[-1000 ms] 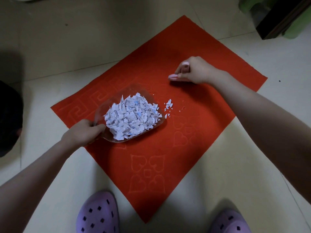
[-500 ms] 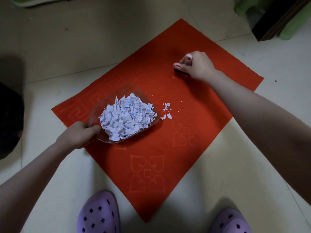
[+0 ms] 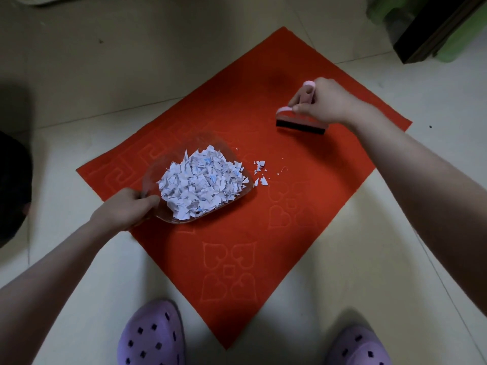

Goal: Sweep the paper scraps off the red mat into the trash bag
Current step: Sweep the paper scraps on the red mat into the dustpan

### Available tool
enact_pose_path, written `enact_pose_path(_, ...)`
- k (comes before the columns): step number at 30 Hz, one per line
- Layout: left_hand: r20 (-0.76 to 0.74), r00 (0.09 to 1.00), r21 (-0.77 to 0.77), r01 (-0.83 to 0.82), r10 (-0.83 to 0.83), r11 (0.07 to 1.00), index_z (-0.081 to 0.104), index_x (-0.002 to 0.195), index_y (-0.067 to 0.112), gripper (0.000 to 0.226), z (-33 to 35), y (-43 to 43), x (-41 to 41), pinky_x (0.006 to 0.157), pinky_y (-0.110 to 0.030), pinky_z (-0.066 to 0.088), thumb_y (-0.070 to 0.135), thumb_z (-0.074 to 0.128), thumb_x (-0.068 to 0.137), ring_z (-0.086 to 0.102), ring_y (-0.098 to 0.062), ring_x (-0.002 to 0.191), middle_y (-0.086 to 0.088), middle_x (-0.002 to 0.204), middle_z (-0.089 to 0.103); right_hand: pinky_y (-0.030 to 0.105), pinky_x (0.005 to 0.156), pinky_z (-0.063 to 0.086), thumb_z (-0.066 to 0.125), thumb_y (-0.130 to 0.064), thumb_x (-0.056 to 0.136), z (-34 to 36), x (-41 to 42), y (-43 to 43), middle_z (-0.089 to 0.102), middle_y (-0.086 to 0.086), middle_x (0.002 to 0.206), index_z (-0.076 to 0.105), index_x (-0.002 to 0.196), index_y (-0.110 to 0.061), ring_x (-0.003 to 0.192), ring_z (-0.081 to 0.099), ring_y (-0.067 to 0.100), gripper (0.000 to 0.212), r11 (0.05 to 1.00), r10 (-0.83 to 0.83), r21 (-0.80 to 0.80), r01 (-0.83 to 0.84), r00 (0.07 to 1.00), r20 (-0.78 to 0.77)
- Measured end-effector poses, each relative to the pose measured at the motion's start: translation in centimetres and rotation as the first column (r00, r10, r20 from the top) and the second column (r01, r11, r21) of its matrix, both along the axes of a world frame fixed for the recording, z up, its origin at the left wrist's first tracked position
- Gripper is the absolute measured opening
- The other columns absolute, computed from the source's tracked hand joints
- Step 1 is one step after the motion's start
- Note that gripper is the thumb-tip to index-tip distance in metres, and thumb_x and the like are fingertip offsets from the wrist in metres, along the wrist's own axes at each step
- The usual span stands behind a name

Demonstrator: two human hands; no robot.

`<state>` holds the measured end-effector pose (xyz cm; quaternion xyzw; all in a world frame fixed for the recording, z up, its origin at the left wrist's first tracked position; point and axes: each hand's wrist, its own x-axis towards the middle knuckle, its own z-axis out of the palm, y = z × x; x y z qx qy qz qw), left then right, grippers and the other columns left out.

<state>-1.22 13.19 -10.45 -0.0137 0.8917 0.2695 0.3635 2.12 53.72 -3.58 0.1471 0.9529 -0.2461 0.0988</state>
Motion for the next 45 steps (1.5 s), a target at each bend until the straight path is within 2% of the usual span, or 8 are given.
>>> enact_pose_path(5,0.009,1.000,-0.006,-0.005,0.005,1.000,0.057,0.055,0.005,0.029,0.2,-0.1,0.1,0.038,-0.015,0.024,0.018,0.057,0.081,0.033,-0.017,0.034,-0.010,0.046,0.046,0.035,0.090,0.049,0.063,-0.025,0.087,-2.8,-1.2,-1.4,0.070,0.005,0.108,0.071,0.103,-0.022,0.103,0.063,0.022,0.018,0.998,-0.056,0.019,0.057,0.996,-0.074)
enact_pose_path(12,0.019,1.000,-0.008,-0.011,0.011,1.000,0.059,0.056,0.004,0.029,0.1,0.1,0.2,0.038,-0.015,0.026,0.020,0.058,0.080,0.036,-0.018,0.036,-0.011,0.048,0.048,0.024,0.073,0.043,0.067,-0.024,0.087,-1.0,2.3,-2.4,0.069,-0.009,0.092,0.073,0.100,-0.025,0.090,0.062,0.008,0.014,0.975,0.195,-0.139,-0.173,0.967,0.165)
enact_pose_path(23,0.007,1.000,0.001,0.015,-0.015,1.000,0.059,0.057,0.007,0.030,0.5,1.3,0.3,0.046,-0.021,0.028,0.023,0.059,0.082,0.039,-0.019,0.039,-0.006,0.046,0.049,0.027,0.075,0.044,0.060,-0.023,0.091,-3.8,5.4,1.5,0.070,0.008,0.106,0.071,0.105,-0.013,0.098,0.063,0.022,0.020,0.932,-0.361,-0.030,0.362,0.911,-0.200)
enact_pose_path(27,-0.019,1.000,-0.008,0.019,-0.019,1.000,0.058,0.057,0.006,0.029,0.5,1.7,0.5,0.042,-0.019,0.028,0.021,0.058,0.082,0.038,-0.016,0.034,-0.005,0.043,0.050,0.025,0.064,0.040,0.061,-0.041,0.089,-4.2,5.7,-0.4,0.070,0.004,0.084,0.073,0.093,-0.013,0.079,0.064,0.018,0.031,0.964,-0.264,-0.006,0.267,0.948,-0.179)
enact_pose_path(31,-0.020,1.000,-0.010,0.016,-0.016,1.000,0.057,0.056,0.007,0.030,0.4,1.9,0.5,0.043,-0.020,0.028,0.021,0.060,0.082,0.038,-0.016,0.034,-0.005,0.044,0.049,0.006,0.062,0.041,0.063,-0.022,0.089,-3.3,5.8,-2.7,0.070,-0.002,0.092,0.073,0.100,-0.014,0.077,0.061,0.005,0.017,0.972,-0.190,-0.172,0.162,0.968,-0.163)
enact_pose_path(36,-0.015,1.000,-0.005,0.004,-0.004,1.000,0.059,0.056,0.006,0.031,0.4,2.1,0.4,0.045,-0.021,0.030,0.021,0.060,0.083,0.040,-0.018,0.037,-0.004,0.042,0.050,0.033,0.077,0.047,0.060,-0.033,0.090,-2.5,3.0,0.2,0.072,0.011,0.096,0.073,0.097,-0.010,0.090,0.065,0.024,0.028,0.953,-0.303,-0.080,0.294,0.892,-0.334)
enact_pose_path(41,-0.026,1.000,-0.018,-0.001,0.001,1.000,0.057,0.053,0.007,0.032,0.6,2.1,0.2,0.045,-0.021,0.030,0.020,0.060,0.082,0.040,-0.018,0.037,-0.002,0.039,0.048,0.038,0.078,0.046,0.059,-0.036,0.090,-3.6,-0.5,0.9,0.070,0.013,0.097,0.067,0.096,-0.001,0.092,0.063,0.030,0.037,0.939,-0.336,-0.004,0.343,0.916,-0.218)
enact_pose_path(45,-0.032,0.999,-0.020,0.000,0.000,1.000,0.053,0.050,0.008,0.034,0.8,1.9,0.1,0.044,-0.020,0.029,0.019,0.059,0.082,0.038,-0.017,0.035,-0.001,0.038,0.045,0.034,0.074,0.052,0.067,-0.042,0.085,-3.3,-1.4,0.5,0.071,0.010,0.094,0.069,0.094,-0.009,0.089,0.065,0.026,0.035,0.989,-0.128,0.068,0.127,0.992,0.007)
